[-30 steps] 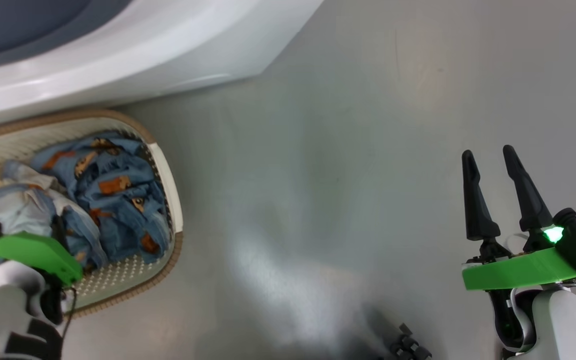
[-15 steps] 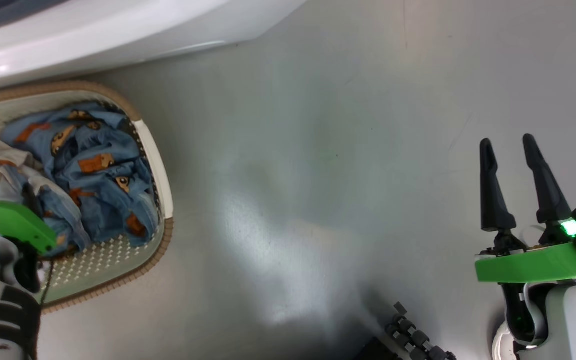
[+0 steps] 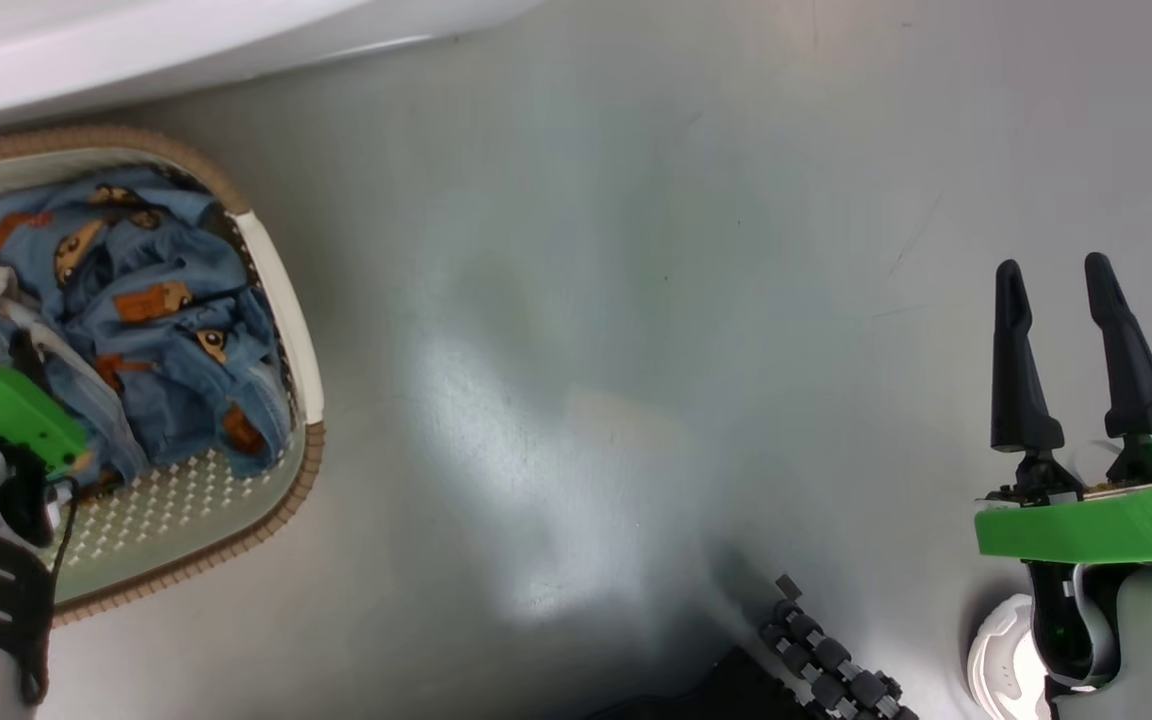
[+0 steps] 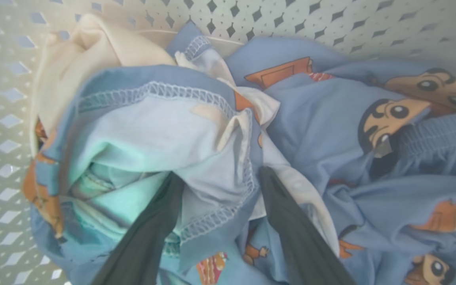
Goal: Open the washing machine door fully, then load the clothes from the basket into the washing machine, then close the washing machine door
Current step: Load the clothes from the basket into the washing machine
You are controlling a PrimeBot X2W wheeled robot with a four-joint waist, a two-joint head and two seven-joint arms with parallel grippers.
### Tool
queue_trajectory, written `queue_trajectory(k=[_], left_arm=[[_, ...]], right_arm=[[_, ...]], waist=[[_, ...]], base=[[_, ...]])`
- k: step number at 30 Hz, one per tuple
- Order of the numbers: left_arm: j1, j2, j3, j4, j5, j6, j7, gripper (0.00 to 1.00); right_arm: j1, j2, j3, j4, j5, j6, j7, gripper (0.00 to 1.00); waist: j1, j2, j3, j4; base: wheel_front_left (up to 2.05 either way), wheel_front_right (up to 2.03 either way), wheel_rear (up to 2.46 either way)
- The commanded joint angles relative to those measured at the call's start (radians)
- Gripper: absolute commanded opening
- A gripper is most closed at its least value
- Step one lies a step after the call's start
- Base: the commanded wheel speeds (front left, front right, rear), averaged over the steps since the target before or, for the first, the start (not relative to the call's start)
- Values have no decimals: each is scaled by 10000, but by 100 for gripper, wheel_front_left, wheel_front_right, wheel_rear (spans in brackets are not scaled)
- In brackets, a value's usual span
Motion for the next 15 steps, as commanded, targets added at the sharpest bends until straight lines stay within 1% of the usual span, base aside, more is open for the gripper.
queue_trajectory(k=[1, 6, 7, 8, 9, 10, 15], left_arm=[[132, 377, 102, 30, 65, 60, 53, 100], [-88, 265, 31, 85, 29, 110, 85, 100], [-112, 238, -22, 94, 59, 109, 84, 68], [-130, 215, -99, 103, 114, 109, 91, 29], [-130, 174, -158, 112, 146, 104, 114, 8], [-134, 135, -190, 120, 153, 103, 123, 0], [-67, -80, -210, 149, 51, 55, -12, 0]], right_arm=[[401, -129, 64, -283, -37, 14, -48, 100], [396, -129, -91, -433, 165, 14, -48, 100], [388, -129, -117, -466, 178, 14, -48, 100], [375, -129, -139, -495, 186, 14, -48, 100], [366, -129, -161, -511, 195, 14, -48, 100], [358, -129, -177, -517, 190, 14, -48, 100], [274, -129, -180, -499, 192, 14, -48, 100]], waist=[[0, -1, 99, -45], [0, -1, 222, -64], [0, -1, 232, -64], [0, -1, 236, -61], [0, -1, 232, -53], [0, -1, 220, -37], [0, -1, 80, 108]], base=[[0, 0, 0], [0, 0, 0], [0, 0, 0], [0, 0, 0], [0, 0, 0], [0, 0, 0], [0, 0, 0]])
